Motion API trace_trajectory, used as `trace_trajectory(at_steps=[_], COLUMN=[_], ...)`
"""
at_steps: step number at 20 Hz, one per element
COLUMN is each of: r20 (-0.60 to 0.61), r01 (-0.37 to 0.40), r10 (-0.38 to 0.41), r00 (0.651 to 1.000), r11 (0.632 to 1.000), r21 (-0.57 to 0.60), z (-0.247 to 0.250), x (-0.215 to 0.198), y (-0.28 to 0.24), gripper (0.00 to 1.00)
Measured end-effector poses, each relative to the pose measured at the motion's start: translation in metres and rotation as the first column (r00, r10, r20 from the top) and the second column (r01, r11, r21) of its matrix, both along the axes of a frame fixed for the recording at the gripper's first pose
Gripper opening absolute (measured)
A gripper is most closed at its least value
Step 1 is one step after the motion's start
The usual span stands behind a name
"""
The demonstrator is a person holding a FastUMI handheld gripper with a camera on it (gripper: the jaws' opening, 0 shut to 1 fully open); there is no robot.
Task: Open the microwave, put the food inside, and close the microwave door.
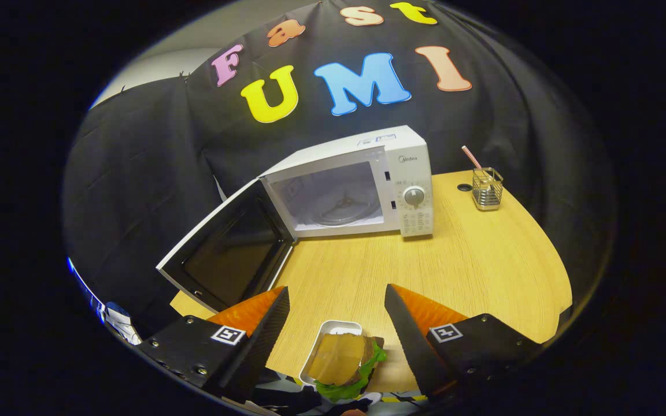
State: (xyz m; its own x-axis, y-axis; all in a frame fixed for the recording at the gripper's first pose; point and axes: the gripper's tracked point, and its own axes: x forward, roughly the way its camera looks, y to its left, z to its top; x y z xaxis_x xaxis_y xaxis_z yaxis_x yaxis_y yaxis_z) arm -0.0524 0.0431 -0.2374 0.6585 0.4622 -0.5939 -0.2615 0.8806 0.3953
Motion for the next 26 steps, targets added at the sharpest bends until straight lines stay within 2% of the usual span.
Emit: trace_trajectory(at_steps=[10, 19, 21, 22, 24, 25, 26], r20=[-0.159, -0.286, -0.308, -0.316, -0.337, -0.349, -0.368], r01=[-0.006, -0.109, -0.116, -0.113, -0.099, -0.089, -0.086], r10=[0.009, 0.093, 0.093, 0.087, 0.074, 0.066, 0.064], r00=[0.987, 0.954, 0.947, 0.945, 0.939, 0.935, 0.928], r11=[1.000, 0.993, 0.991, 0.991, 0.993, 0.995, 0.995], r21=[0.017, -0.043, -0.059, -0.064, -0.059, -0.050, -0.043], z=[-0.049, -0.084, -0.088, -0.091, -0.091, -0.090, -0.090], x=[-0.026, -0.058, -0.063, -0.062, -0.062, -0.062, -0.063], y=[-0.008, 0.003, 0.003, 0.002, 0.003, 0.003, 0.004], gripper=[1.00, 1.00, 0.87, 0.70, 0.61, 0.61, 0.52])
